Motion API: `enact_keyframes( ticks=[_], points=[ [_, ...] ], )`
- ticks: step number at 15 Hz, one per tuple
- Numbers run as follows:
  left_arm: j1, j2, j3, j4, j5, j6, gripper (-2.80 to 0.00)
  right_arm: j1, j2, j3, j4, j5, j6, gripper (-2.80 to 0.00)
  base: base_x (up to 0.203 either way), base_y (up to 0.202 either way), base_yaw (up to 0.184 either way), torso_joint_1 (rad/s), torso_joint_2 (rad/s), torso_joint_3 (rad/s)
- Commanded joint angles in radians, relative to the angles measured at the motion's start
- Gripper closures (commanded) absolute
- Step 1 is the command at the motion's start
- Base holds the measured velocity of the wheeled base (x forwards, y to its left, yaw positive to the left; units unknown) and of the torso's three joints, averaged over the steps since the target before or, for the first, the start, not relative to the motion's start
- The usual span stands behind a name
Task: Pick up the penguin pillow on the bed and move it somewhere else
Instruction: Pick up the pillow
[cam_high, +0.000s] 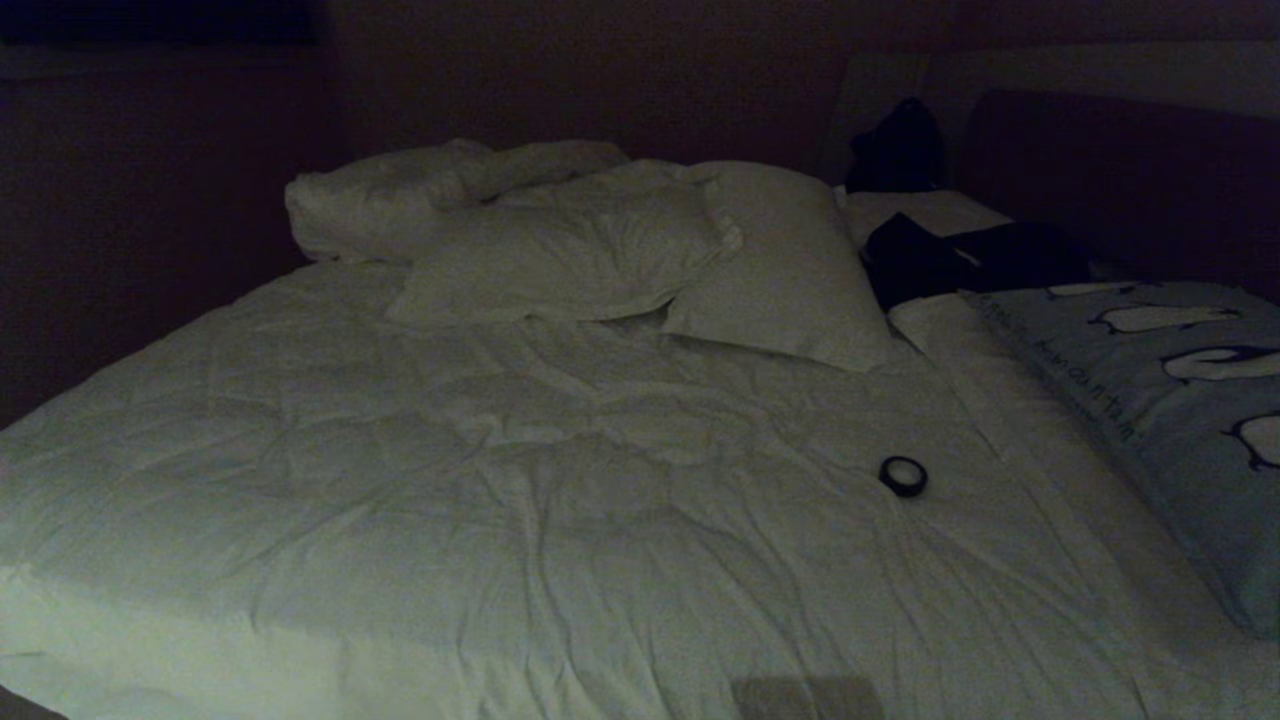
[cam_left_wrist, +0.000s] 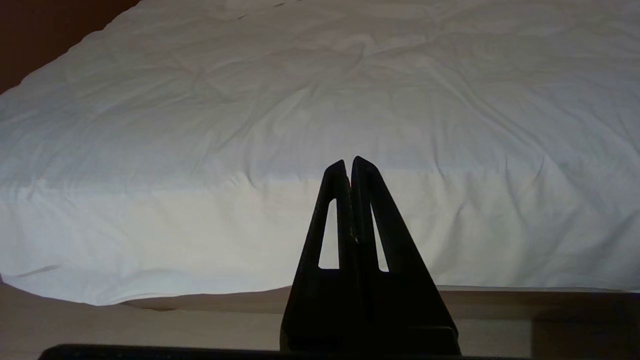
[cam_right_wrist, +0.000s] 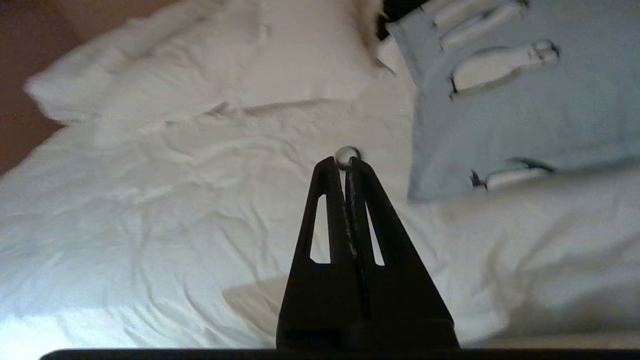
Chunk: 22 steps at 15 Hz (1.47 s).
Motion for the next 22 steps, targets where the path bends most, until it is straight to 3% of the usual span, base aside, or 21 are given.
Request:
enact_keyframes(
  ticks=[1, 5, 8, 15, 18, 22],
  points=[
    [0.001, -0.002, 0.002, 0.001, 0.000, 0.001, 0.00, 0.087, -0.011, -0.024, -0.003, -0.013, -0.005, 0.00, 0.000, 0.000, 0.000, 0.000, 0.00, 0.000],
    [0.001, -0.002, 0.002, 0.000, 0.000, 0.001, 0.00, 0.107, -0.108, 0.023, -0.004, -0.038, -0.030, 0.00, 0.000, 0.000, 0.000, 0.000, 0.00, 0.000],
    [0.001, -0.002, 0.002, 0.000, 0.000, 0.001, 0.00, 0.105, -0.189, 0.071, -0.171, -0.048, -0.107, 0.00, 0.000, 0.000, 0.000, 0.000, 0.00, 0.000],
    [-0.001, -0.002, 0.002, 0.001, 0.000, 0.001, 0.00, 0.105, -0.270, 0.171, -0.200, -0.039, -0.216, 0.00, 0.000, 0.000, 0.000, 0.000, 0.00, 0.000],
    [0.001, -0.002, 0.002, 0.000, 0.000, 0.001, 0.00, 0.105, -0.270, 0.296, -0.264, -0.047, -0.248, 0.00, 0.000, 0.000, 0.000, 0.000, 0.00, 0.000],
    [0.000, -0.002, 0.002, 0.000, 0.000, 0.001, 0.00, 0.105, -0.270, 0.557, -0.448, -0.068, -0.266, 0.00, 0.000, 0.000, 0.000, 0.000, 0.00, 0.000]
  ],
)
